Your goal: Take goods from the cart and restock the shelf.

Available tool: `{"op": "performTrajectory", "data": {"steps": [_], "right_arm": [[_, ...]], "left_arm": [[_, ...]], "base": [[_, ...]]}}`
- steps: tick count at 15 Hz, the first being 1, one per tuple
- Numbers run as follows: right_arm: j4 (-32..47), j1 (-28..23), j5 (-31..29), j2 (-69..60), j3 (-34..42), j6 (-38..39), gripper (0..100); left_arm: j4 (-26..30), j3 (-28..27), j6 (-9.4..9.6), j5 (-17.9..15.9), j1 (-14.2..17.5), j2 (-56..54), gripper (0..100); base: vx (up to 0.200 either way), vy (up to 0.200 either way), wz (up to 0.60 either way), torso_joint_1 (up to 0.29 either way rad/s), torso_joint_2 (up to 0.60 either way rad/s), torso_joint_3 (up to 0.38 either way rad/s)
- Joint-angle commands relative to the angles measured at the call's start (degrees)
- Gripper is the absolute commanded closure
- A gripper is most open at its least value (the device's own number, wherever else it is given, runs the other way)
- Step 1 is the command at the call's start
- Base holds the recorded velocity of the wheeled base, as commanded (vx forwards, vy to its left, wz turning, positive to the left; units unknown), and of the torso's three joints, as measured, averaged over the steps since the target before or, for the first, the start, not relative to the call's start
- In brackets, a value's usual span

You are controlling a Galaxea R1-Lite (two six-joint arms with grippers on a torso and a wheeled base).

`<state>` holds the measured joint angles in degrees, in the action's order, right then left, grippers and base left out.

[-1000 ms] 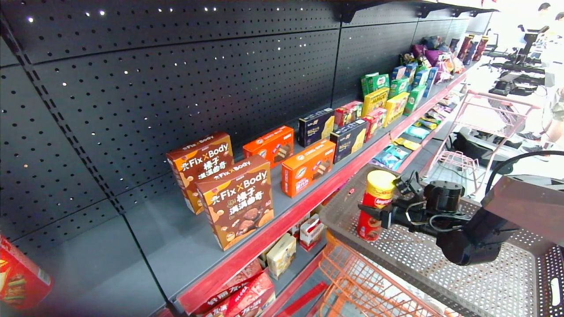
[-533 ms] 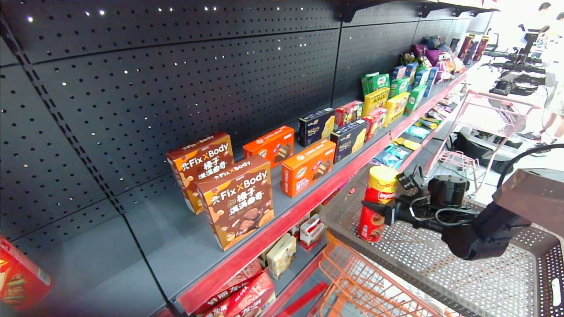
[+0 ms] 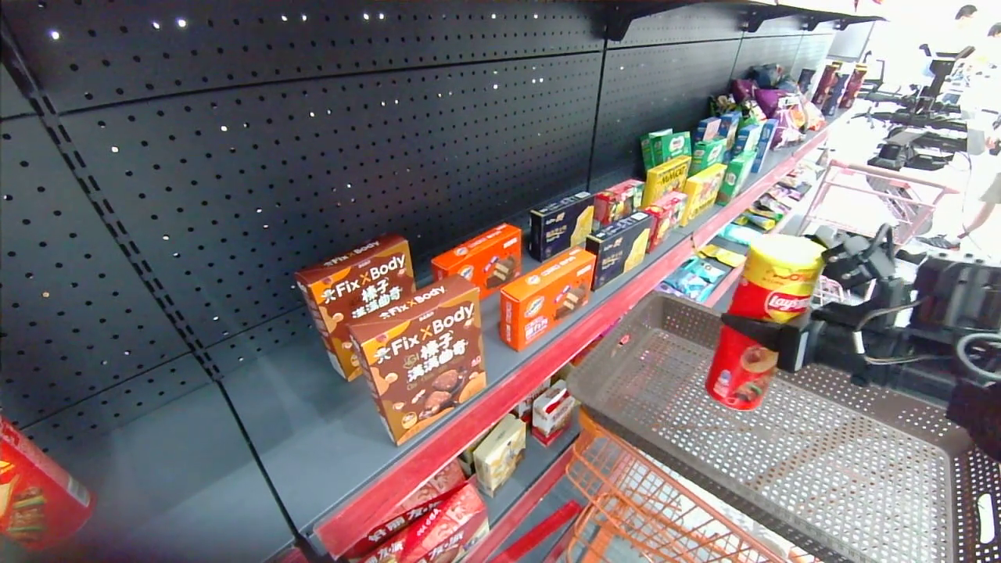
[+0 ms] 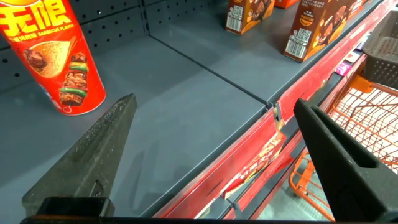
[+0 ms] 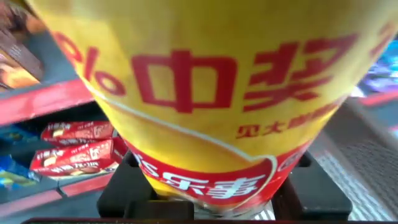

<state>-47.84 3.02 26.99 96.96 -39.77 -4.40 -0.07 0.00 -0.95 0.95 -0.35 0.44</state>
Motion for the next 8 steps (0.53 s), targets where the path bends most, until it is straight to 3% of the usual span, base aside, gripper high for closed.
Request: {"op": "performTrajectory", "data": {"steps": [1, 4, 8], "right_arm": [[7.85, -1.88, -3.17, -20.24, 6.28, 1.68, 100], [10.66, -4.87, -5.37, -34.21, 15.33, 4.58, 100], [28.06, -4.25, -15.04, -48.36, 17.00, 4.58, 100]], "left_arm": [[-0.01, 0.00, -0.02, 0.02, 0.00, 0.09, 0], [-0.01, 0.00, -0.02, 0.02, 0.00, 0.09, 0], [-0.01, 0.00, -0.02, 0.02, 0.00, 0.09, 0]], "base": [[0.000, 0.000, 0.00, 0.000, 0.00, 0.000], [0.000, 0.000, 0.00, 0.000, 0.00, 0.000], [0.000, 0.000, 0.00, 0.000, 0.00, 0.000]]}}
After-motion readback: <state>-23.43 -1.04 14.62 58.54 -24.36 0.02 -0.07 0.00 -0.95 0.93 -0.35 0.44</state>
